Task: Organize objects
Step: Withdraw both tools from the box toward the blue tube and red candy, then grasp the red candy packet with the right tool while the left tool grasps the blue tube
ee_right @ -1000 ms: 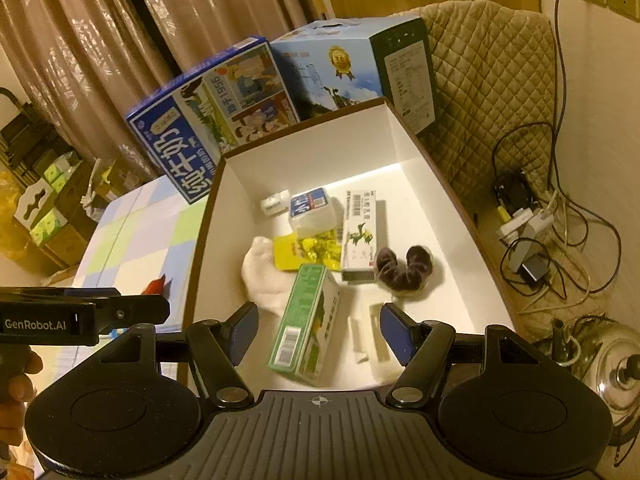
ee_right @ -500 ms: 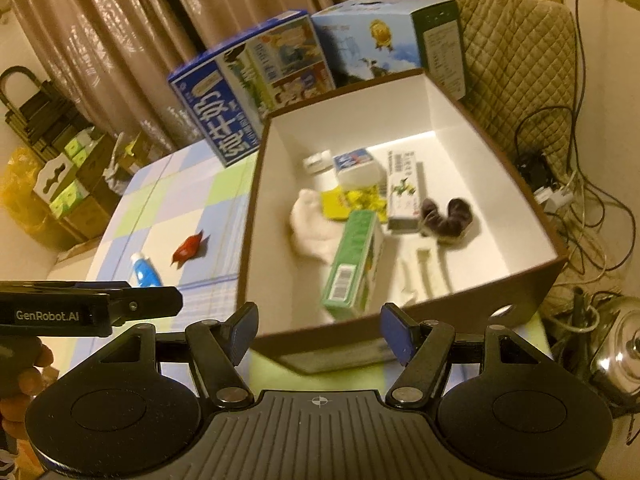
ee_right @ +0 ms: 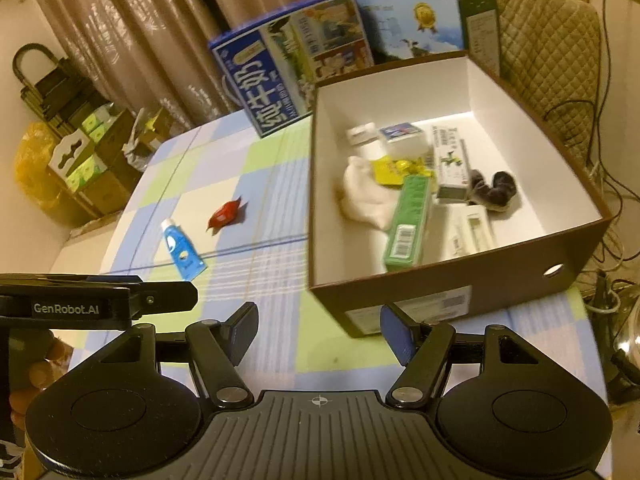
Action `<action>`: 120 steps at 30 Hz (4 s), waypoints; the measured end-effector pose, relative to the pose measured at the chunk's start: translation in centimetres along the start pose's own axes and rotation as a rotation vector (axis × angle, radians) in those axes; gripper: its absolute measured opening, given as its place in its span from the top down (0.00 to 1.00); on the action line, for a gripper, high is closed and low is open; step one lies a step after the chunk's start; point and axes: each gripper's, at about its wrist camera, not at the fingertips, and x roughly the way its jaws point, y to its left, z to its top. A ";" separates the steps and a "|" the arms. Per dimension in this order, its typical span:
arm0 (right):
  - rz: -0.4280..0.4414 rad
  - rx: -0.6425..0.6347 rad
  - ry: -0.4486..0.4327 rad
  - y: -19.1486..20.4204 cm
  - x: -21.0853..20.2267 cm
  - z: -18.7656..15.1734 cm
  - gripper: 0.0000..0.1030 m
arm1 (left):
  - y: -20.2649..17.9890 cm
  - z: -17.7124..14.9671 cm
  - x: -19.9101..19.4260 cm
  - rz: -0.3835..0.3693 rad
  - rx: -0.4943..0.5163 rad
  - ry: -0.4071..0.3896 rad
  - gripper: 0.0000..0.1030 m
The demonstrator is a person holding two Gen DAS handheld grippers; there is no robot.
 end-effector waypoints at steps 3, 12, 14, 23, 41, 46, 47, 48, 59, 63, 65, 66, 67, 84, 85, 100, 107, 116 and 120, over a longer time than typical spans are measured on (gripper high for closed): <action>0.005 -0.009 0.014 1.1 0.6 -0.3 0.37 | 1.4 -0.5 -0.2 0.012 -0.016 0.011 0.18; 0.027 -0.052 0.057 4.6 3.4 -0.7 0.37 | 5.7 -1.3 -0.9 0.056 -0.066 0.019 0.18; 0.031 -0.058 0.068 5.4 4.1 -0.8 0.37 | 6.8 -1.4 -0.9 0.067 -0.078 0.023 0.18; 0.043 -0.094 0.111 8.8 7.6 -0.7 0.37 | 11.2 -1.6 -0.7 0.114 -0.123 0.039 0.18; 0.002 -0.131 0.130 11.8 13.8 2.3 0.37 | 17.2 0.1 2.6 0.177 -0.169 0.043 0.18; -0.012 -0.133 0.135 11.8 15.3 3.2 0.37 | 18.3 0.6 4.5 0.170 -0.188 0.052 0.18; -0.015 -0.131 0.136 11.7 15.6 3.4 0.37 | 18.4 0.7 4.8 0.168 -0.189 0.053 0.18; -0.018 -0.129 0.139 11.7 15.9 3.5 0.37 | 18.4 0.9 5.1 0.164 -0.191 0.053 0.18; -0.039 -0.112 0.155 10.8 18.4 4.9 0.37 | 18.5 2.9 8.6 0.157 -0.201 0.052 0.18; -0.049 -0.101 0.159 10.3 19.3 5.3 0.37 | 18.8 3.7 10.5 0.175 -0.212 0.053 0.18; -0.053 -0.096 0.160 10.0 19.7 5.5 0.37 | 19.1 4.1 11.6 0.188 -0.219 0.063 0.18; -0.055 -0.094 0.161 9.9 19.9 5.5 0.37 | 19.2 4.2 12.0 0.194 -0.221 0.063 0.18; -0.058 -0.092 0.162 9.8 20.1 5.6 0.37 | 19.3 4.4 12.3 0.200 -0.224 0.062 0.18; 0.005 -0.180 0.121 11.2 24.1 9.1 0.37 | 21.5 5.6 14.2 0.246 -0.147 0.016 0.53; 0.019 -0.192 0.114 11.4 24.4 9.4 0.37 | 21.7 5.5 14.1 0.247 -0.137 0.014 0.56; 0.153 -0.336 0.146 13.7 31.4 11.4 0.37 | 23.7 5.1 13.3 0.226 -0.109 0.015 0.57; 0.189 -0.287 0.205 12.5 30.6 9.8 0.37 | 24.1 4.7 13.1 0.217 -0.100 0.015 0.57; 0.114 -0.303 0.176 13.7 31.0 9.1 0.39 | 24.4 5.3 13.2 0.213 -0.109 0.034 0.57; 0.038 -0.323 0.150 14.1 31.1 9.2 0.63 | 24.5 5.5 13.4 0.221 -0.121 0.034 0.58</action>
